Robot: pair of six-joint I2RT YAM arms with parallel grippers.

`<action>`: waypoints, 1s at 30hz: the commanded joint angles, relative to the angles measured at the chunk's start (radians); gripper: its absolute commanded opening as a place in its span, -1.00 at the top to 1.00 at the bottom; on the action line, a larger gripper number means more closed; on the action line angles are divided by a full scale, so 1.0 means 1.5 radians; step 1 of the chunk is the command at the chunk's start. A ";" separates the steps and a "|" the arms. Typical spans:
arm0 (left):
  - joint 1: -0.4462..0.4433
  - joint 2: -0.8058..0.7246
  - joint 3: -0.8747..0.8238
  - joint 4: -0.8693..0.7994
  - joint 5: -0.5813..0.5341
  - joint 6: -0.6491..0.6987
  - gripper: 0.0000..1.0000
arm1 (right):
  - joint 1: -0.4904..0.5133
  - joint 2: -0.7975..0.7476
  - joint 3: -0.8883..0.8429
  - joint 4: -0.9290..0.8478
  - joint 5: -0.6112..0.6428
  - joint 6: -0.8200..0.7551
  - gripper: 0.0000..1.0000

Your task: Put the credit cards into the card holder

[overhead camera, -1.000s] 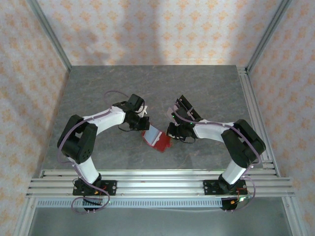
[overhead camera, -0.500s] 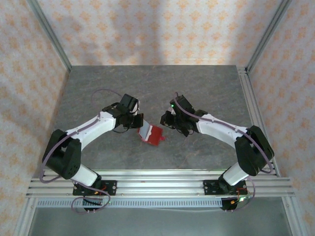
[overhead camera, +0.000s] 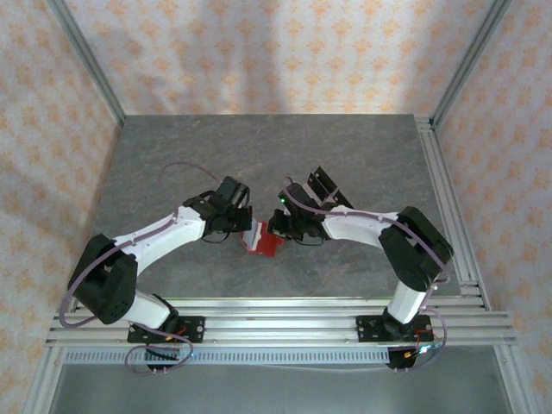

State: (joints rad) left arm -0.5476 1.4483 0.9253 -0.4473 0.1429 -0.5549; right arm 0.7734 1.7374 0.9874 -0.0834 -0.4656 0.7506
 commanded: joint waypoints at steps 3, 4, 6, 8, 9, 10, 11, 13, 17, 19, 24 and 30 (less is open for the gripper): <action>-0.022 -0.001 -0.005 0.030 -0.040 -0.030 0.77 | 0.002 0.029 -0.023 0.040 0.006 0.018 0.82; -0.026 0.000 -0.005 0.033 -0.032 -0.032 0.58 | 0.002 0.035 -0.027 0.040 0.006 0.018 0.83; -0.032 -0.001 -0.004 0.039 -0.016 -0.034 0.34 | 0.001 0.041 -0.032 0.040 0.012 0.015 0.83; -0.035 -0.010 -0.009 0.051 -0.001 -0.043 0.20 | -0.002 0.044 -0.041 0.040 0.018 0.014 0.84; -0.035 -0.017 -0.015 0.059 0.005 -0.047 0.17 | -0.003 0.044 -0.046 0.042 0.020 0.014 0.84; -0.035 -0.026 -0.019 0.066 0.007 -0.052 0.15 | -0.005 0.044 -0.051 0.045 0.021 0.014 0.84; -0.035 -0.033 -0.025 0.071 0.010 -0.055 0.14 | -0.007 0.044 -0.056 0.046 0.022 0.015 0.84; -0.035 -0.039 -0.027 0.073 0.011 -0.058 0.16 | -0.011 0.044 -0.062 0.047 0.023 0.013 0.85; -0.035 -0.037 -0.032 0.072 0.014 -0.054 0.23 | -0.017 0.047 -0.067 0.045 0.022 0.009 0.85; -0.035 -0.038 -0.039 0.077 0.012 -0.054 0.34 | -0.018 0.048 -0.067 0.041 0.023 0.007 0.85; -0.035 -0.050 -0.057 0.099 0.019 -0.059 0.59 | -0.024 0.052 -0.069 0.033 0.028 0.000 0.85; -0.034 -0.049 -0.057 0.104 0.025 -0.057 0.81 | -0.029 0.059 -0.070 0.032 0.028 -0.005 0.85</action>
State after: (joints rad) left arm -0.5957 1.4021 0.8459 -0.3195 0.1764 -0.6365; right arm 0.7536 1.7924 0.9112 0.0017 -0.4908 0.7624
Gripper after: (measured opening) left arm 0.114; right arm 0.074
